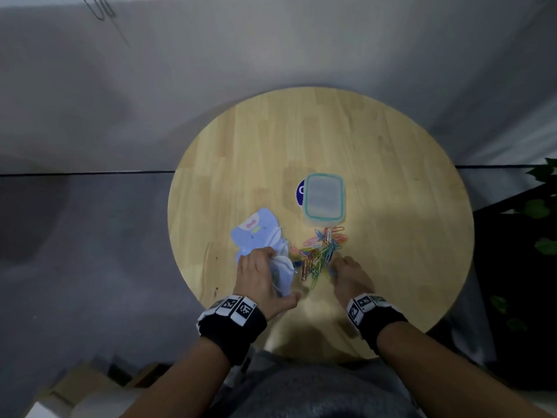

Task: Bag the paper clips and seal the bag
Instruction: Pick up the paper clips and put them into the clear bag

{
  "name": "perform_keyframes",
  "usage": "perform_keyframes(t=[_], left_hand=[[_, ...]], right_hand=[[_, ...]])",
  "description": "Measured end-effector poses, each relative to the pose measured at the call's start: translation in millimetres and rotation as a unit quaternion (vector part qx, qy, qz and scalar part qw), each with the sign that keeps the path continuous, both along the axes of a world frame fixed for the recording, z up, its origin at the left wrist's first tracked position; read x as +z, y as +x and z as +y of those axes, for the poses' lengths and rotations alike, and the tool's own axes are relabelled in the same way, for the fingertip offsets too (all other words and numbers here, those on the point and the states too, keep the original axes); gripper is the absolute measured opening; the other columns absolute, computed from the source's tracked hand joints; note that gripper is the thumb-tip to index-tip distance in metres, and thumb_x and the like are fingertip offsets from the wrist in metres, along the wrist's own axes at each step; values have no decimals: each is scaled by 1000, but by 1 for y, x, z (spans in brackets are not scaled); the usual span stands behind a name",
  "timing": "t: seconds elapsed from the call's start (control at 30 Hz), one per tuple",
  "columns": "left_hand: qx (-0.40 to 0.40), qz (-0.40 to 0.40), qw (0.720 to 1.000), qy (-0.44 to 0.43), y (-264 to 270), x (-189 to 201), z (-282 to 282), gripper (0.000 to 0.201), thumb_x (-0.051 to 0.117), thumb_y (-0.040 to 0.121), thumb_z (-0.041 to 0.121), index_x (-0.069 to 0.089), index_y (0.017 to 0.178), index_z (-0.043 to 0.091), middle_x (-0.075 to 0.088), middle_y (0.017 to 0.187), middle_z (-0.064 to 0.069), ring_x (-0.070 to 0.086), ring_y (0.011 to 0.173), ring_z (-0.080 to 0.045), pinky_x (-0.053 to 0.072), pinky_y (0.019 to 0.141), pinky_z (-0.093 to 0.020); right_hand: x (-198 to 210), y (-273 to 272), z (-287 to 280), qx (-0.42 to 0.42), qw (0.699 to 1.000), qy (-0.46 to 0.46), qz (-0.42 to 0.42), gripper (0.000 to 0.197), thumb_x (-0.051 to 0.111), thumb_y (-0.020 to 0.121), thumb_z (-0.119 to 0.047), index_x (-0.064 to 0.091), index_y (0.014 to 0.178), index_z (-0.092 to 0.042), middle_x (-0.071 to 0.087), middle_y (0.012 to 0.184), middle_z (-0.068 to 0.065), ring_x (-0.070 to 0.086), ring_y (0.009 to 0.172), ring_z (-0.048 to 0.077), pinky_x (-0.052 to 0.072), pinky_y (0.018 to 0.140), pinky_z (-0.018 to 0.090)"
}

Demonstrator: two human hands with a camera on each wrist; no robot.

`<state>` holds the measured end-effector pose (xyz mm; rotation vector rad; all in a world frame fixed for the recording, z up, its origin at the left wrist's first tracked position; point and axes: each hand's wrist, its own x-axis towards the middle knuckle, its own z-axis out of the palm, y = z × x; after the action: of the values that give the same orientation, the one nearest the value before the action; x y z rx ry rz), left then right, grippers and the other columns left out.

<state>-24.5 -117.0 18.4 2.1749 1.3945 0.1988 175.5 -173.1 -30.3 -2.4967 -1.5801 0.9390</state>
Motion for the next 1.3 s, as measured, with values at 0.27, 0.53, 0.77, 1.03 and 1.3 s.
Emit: perform_keyframes(t=[0.27,0.53,0.77,1.03,1.3], left_hand=[[-32,7,999,-12,1,1,0,93,68,48,59,43,119,5,49,108,-9,48,99,-32,41,92,-46],[-12,24,999,-29,14,0,-6,91,68,47,56,43,119,6,48,105,-9,47,97,-31,39,91,-42],[26,35,998,-45,25,-6,-6,92,70,45,55,43,118,5,48,104,-10,46,92,-31,43,81,-41],[1,-24,1000,-7,50,-8,-1,87,58,43,58,36,115,14,52,96,-12,52,86,-35,45,78,-41],[37,-101,994,7,83,8,4,88,66,45,57,38,114,10,46,103,-7,47,92,-27,43,77,-35]], right_hand=[[3,-5,-1,-23,1000,1,-9,41,58,81,-18,53,120,-6,55,114,15,54,107,35,46,85,36],[4,-9,11,4,999,-45,-3,26,59,83,-13,58,108,-5,62,113,16,59,107,33,48,85,34],[20,-1,11,7,999,-50,20,17,57,83,-9,63,99,-6,68,105,15,62,100,32,49,82,30],[75,27,33,-191,936,53,292,22,75,66,2,58,60,-11,50,52,0,48,53,18,46,54,24],[103,11,55,-254,904,176,295,20,81,63,-11,64,59,-20,64,58,1,56,54,13,49,58,26]])
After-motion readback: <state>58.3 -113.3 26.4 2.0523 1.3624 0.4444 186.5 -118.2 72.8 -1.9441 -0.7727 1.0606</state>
